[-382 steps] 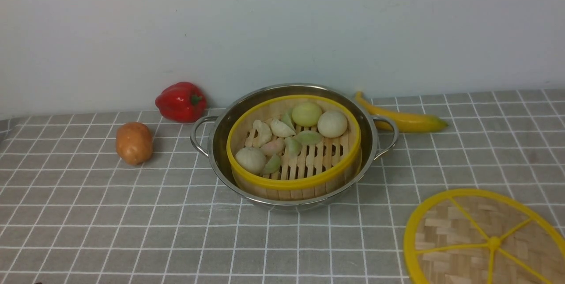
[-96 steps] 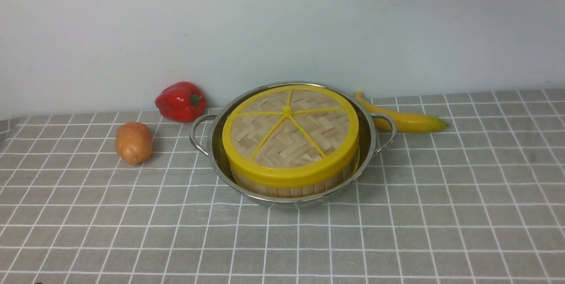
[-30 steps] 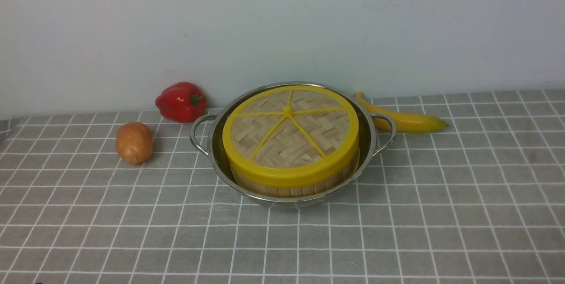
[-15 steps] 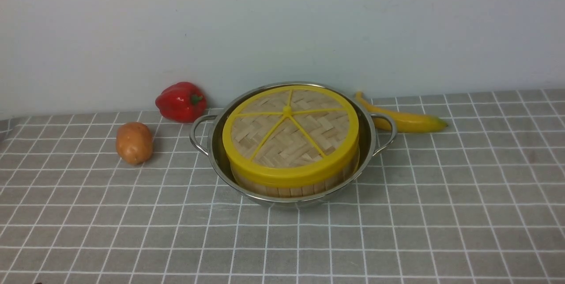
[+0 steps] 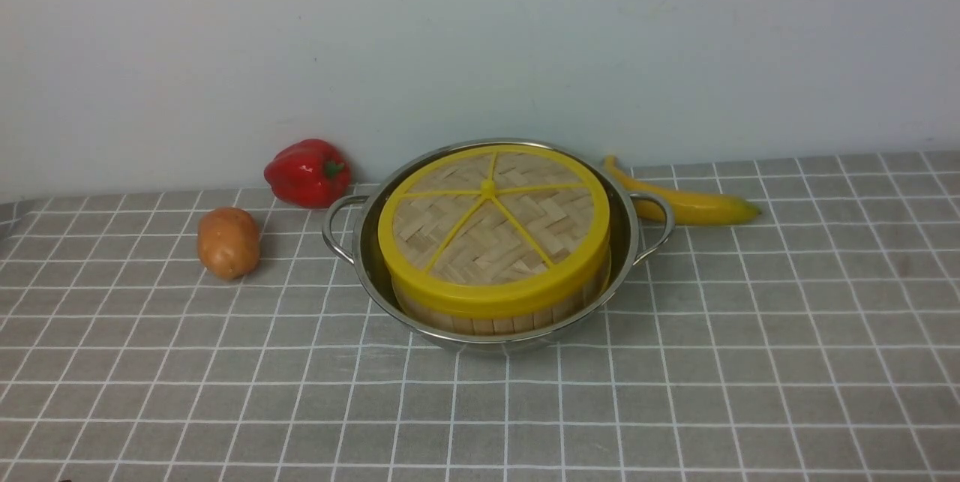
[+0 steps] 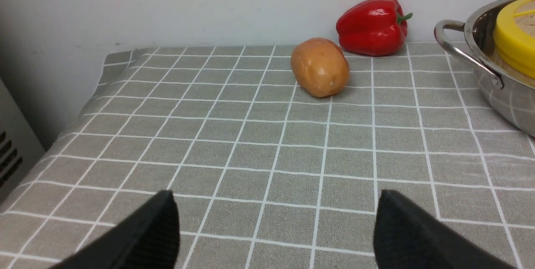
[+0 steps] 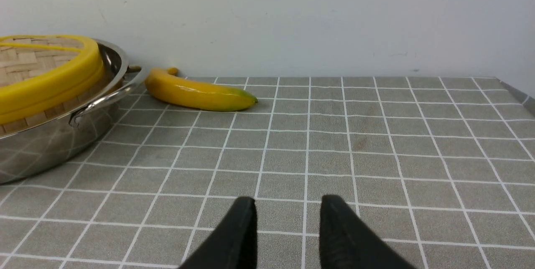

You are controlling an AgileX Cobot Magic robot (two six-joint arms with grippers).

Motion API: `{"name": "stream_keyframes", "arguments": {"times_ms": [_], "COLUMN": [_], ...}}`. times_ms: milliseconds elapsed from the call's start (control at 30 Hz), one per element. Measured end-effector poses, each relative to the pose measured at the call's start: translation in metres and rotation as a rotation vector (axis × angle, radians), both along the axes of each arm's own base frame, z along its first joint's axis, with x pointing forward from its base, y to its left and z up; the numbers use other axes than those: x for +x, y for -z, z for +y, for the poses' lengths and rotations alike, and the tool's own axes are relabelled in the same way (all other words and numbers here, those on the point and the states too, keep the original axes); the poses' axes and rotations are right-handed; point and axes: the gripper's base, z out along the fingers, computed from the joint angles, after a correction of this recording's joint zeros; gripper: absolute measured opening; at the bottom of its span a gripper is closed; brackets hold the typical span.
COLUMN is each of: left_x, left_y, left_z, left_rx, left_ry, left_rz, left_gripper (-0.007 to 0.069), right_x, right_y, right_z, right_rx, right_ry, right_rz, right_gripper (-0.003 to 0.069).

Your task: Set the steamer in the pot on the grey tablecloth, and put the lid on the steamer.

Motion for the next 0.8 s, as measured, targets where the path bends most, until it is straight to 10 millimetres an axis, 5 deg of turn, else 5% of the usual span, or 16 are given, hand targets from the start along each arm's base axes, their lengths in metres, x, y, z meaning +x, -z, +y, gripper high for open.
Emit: {"name": "stream_keyframes", "arguments": {"times_ms": [800], "left_x": [0.0005], "left_y": [-0.0001], "left_z": [-0.0053], "left_rx": [0.002], "left_ry": [0.099], "left_rz": [-0.001], "left_gripper": [0.0578], "right_x": [0.0001], "right_y": [-0.0001], "right_z": [0.0], "right_rx": [0.0], "right_ry": [0.0], "right_rz": [-0.003], "right_gripper": [0.024]}}
